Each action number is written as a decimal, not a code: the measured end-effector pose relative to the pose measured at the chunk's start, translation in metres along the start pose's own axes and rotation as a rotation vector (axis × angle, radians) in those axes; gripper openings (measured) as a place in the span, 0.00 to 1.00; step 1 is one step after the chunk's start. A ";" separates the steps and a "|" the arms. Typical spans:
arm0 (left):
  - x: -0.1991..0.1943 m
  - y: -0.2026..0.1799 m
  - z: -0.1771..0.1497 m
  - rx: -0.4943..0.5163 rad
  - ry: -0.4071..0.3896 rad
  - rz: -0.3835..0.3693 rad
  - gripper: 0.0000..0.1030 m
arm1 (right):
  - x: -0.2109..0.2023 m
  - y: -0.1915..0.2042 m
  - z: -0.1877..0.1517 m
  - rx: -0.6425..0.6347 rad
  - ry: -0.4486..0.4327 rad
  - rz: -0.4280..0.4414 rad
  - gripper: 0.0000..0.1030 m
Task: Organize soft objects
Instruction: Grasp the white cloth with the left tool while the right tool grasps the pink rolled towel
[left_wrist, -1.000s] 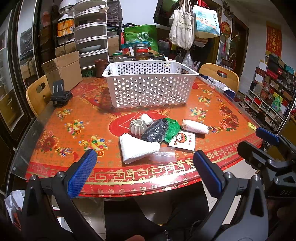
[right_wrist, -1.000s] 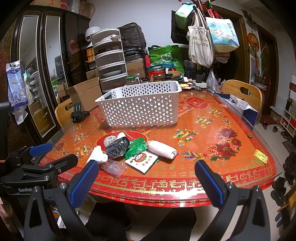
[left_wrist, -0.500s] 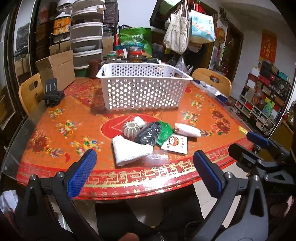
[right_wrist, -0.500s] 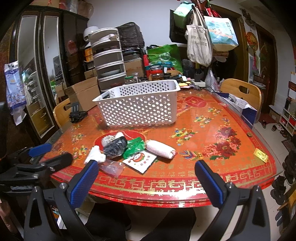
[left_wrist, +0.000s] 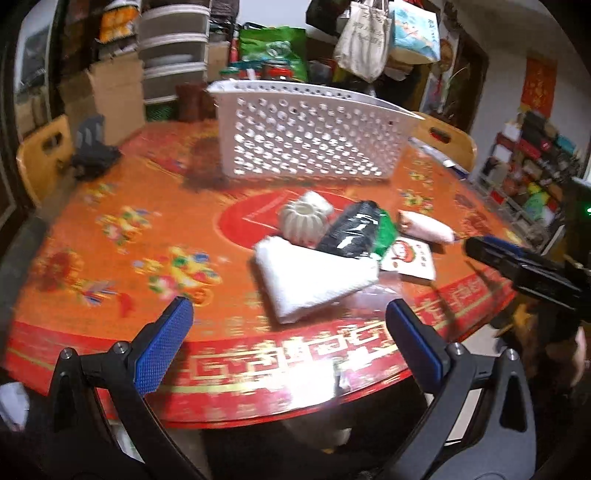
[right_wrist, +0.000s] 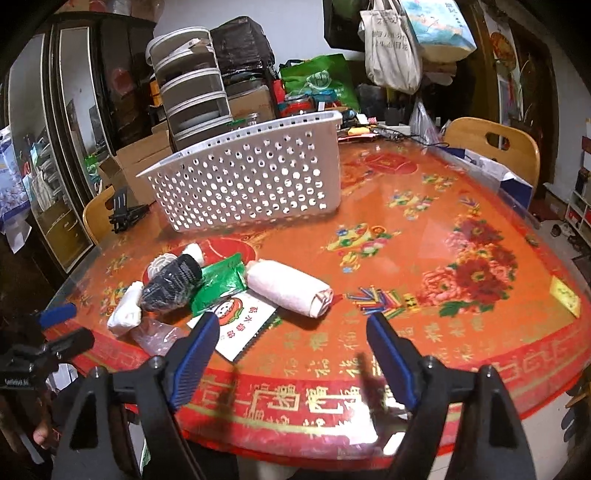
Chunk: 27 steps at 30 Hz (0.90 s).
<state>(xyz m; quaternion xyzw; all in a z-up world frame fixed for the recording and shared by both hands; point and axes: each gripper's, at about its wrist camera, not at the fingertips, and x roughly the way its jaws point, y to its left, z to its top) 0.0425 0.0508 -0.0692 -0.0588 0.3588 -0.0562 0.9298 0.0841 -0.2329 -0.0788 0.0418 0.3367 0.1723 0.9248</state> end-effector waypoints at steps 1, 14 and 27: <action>0.004 0.000 -0.002 0.000 0.005 -0.010 1.00 | 0.002 0.000 0.000 -0.001 0.000 0.004 0.79; 0.049 -0.003 0.007 0.036 0.014 -0.020 0.93 | 0.036 -0.007 0.015 -0.037 0.043 -0.008 0.80; 0.059 0.008 0.014 0.050 -0.006 -0.050 0.54 | 0.063 0.000 0.022 -0.145 0.064 0.049 0.46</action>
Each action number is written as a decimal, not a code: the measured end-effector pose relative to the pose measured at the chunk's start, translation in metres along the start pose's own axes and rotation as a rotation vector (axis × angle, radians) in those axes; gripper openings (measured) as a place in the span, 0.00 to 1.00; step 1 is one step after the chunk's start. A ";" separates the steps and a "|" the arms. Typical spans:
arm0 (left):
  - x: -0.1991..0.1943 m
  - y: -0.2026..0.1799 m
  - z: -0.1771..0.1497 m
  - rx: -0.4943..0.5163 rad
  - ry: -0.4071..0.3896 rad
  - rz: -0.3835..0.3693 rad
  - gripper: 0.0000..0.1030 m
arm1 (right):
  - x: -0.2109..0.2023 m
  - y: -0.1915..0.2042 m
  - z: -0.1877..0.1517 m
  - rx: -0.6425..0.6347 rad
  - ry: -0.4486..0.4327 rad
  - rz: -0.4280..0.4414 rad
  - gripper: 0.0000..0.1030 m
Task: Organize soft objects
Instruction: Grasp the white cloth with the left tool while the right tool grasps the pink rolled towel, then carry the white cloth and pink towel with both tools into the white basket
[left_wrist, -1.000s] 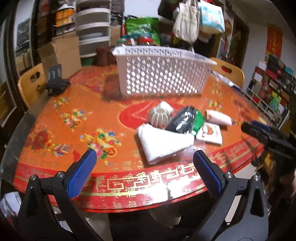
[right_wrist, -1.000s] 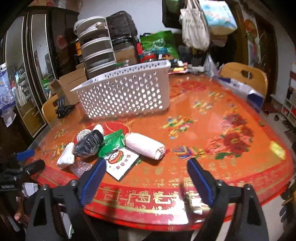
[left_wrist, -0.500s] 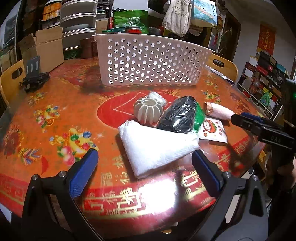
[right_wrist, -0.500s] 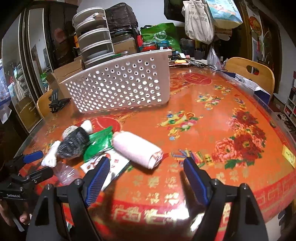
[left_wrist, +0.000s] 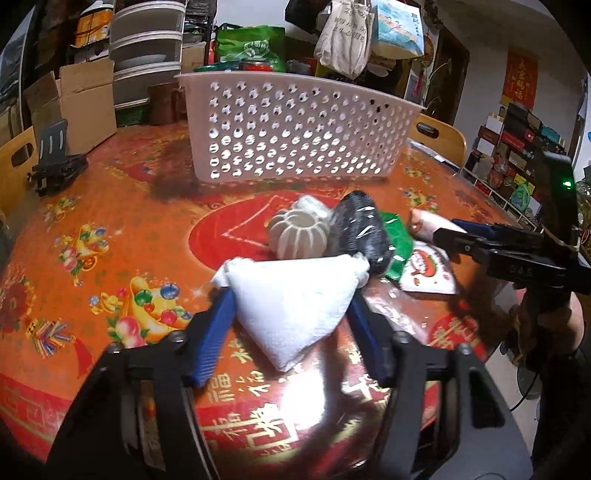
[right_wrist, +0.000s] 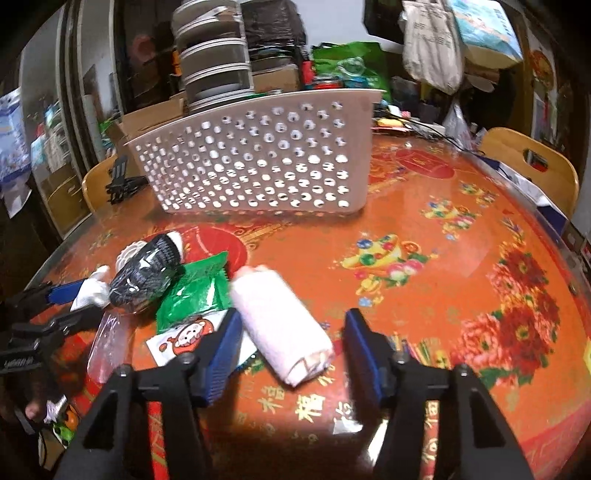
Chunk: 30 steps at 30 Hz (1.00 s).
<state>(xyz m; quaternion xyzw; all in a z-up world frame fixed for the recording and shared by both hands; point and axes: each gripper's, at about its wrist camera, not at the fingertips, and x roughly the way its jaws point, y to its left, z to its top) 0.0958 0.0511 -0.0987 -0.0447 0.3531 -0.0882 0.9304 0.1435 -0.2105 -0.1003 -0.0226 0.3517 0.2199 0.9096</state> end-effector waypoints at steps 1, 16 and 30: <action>0.000 0.001 0.000 -0.002 -0.001 -0.004 0.53 | 0.000 0.002 0.000 -0.013 0.000 0.006 0.42; -0.011 0.006 0.000 0.012 -0.036 0.014 0.37 | -0.017 0.006 -0.001 -0.018 -0.046 -0.006 0.29; -0.032 0.001 0.020 0.021 -0.074 0.026 0.37 | -0.032 0.001 0.015 -0.002 -0.083 -0.017 0.29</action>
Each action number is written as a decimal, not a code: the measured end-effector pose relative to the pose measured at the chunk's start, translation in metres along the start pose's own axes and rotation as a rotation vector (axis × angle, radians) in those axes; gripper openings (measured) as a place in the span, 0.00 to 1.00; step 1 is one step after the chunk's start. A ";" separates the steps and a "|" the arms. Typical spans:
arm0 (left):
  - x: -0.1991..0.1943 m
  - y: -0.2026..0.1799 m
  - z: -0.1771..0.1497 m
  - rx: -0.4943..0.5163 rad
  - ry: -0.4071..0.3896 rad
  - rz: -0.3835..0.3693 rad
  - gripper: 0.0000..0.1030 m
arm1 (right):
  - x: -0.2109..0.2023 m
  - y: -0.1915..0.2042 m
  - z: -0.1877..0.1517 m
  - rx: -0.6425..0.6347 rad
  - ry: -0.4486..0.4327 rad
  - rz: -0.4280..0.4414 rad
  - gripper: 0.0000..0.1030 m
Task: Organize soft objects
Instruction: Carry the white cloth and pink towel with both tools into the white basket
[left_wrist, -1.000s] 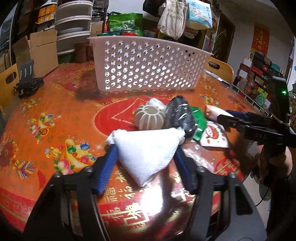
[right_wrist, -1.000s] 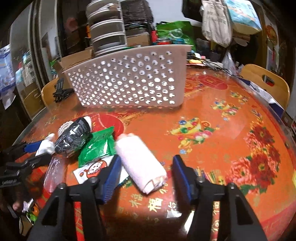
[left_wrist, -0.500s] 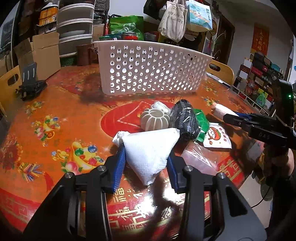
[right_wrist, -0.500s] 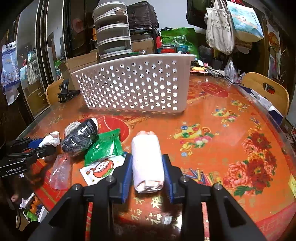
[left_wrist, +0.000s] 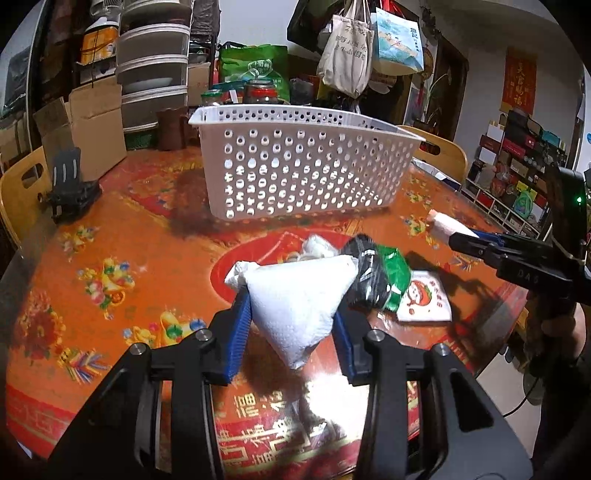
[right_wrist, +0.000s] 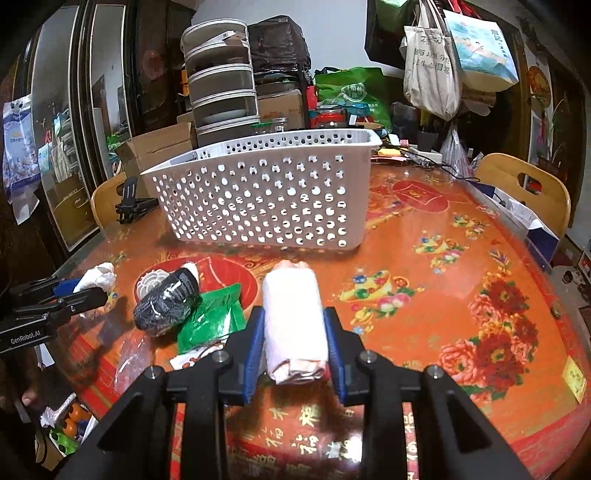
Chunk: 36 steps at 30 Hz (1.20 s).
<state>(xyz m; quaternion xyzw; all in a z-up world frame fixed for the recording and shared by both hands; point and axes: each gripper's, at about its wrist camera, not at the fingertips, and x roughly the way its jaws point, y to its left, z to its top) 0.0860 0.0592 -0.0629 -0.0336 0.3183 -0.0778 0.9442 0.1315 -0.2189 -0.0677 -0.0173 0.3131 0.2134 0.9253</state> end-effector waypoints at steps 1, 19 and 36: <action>-0.001 -0.001 0.003 0.003 -0.004 0.000 0.37 | 0.000 0.000 0.002 0.002 0.001 -0.002 0.29; -0.002 -0.007 0.073 0.033 -0.054 -0.002 0.37 | -0.013 0.008 0.044 -0.032 -0.041 -0.031 0.29; 0.011 0.011 0.154 0.004 -0.060 -0.008 0.38 | -0.023 0.019 0.104 -0.072 -0.107 -0.037 0.29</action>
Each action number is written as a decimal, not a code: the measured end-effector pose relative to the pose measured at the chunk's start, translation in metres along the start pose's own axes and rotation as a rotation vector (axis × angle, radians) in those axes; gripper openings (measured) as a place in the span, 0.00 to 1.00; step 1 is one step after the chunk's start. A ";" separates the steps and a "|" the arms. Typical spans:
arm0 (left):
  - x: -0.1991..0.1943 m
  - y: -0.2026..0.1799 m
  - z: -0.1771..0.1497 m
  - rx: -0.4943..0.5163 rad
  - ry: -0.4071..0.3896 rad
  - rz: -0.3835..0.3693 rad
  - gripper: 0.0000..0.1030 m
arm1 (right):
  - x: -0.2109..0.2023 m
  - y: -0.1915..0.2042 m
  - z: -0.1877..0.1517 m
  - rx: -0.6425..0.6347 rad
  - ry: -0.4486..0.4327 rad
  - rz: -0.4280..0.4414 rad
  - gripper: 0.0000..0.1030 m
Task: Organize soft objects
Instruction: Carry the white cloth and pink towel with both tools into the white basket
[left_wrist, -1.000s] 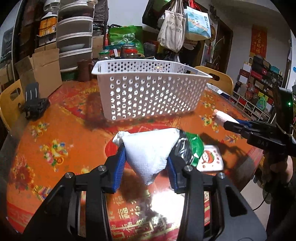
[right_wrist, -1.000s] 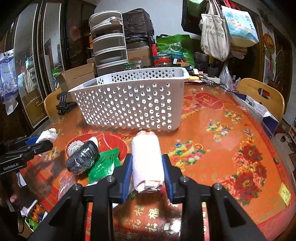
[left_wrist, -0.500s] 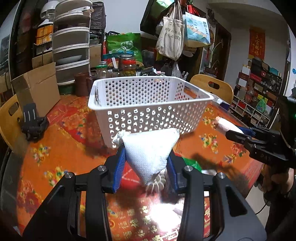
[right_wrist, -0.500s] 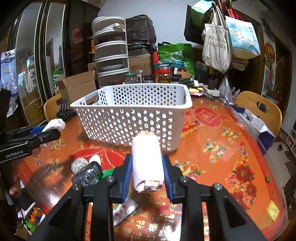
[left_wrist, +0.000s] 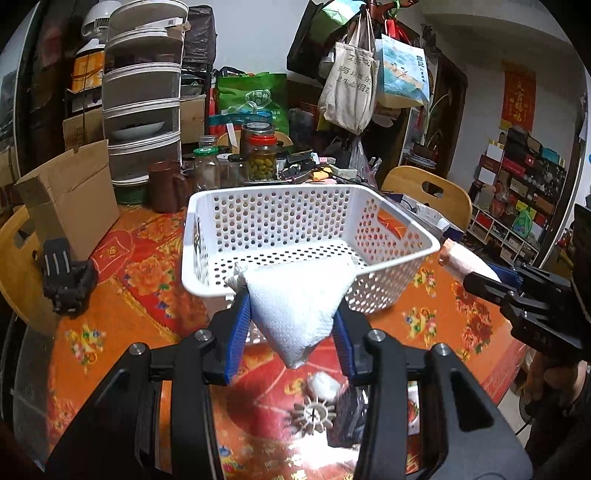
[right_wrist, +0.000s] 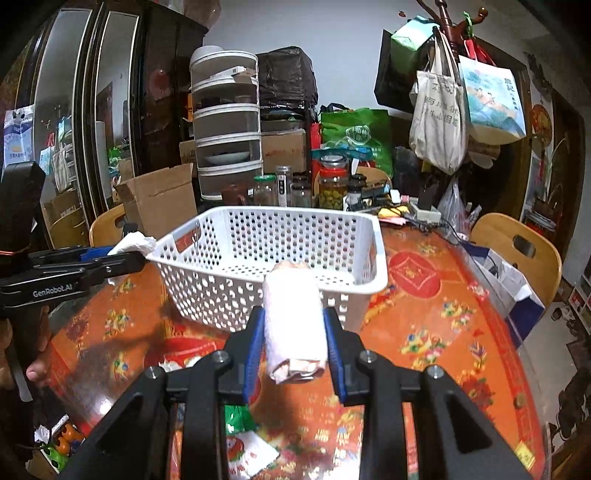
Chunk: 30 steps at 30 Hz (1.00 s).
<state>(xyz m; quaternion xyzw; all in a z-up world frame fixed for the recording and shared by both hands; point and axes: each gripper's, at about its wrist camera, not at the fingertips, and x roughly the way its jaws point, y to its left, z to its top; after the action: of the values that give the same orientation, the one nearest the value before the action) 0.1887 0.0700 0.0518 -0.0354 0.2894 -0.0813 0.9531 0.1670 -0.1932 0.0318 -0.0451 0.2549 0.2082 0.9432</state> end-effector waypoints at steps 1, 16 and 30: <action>0.003 0.001 0.005 -0.003 0.004 0.000 0.38 | 0.000 0.000 0.003 -0.001 -0.003 -0.001 0.29; 0.060 0.012 0.080 -0.030 0.063 0.045 0.38 | 0.043 -0.003 0.063 0.006 0.023 -0.002 0.29; 0.145 0.029 0.104 -0.060 0.241 0.131 0.38 | 0.112 -0.013 0.092 0.022 0.144 -0.022 0.29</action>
<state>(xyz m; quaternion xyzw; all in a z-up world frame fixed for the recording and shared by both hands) 0.3689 0.0752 0.0556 -0.0348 0.4058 -0.0137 0.9132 0.3023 -0.1458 0.0557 -0.0523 0.3237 0.1913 0.9251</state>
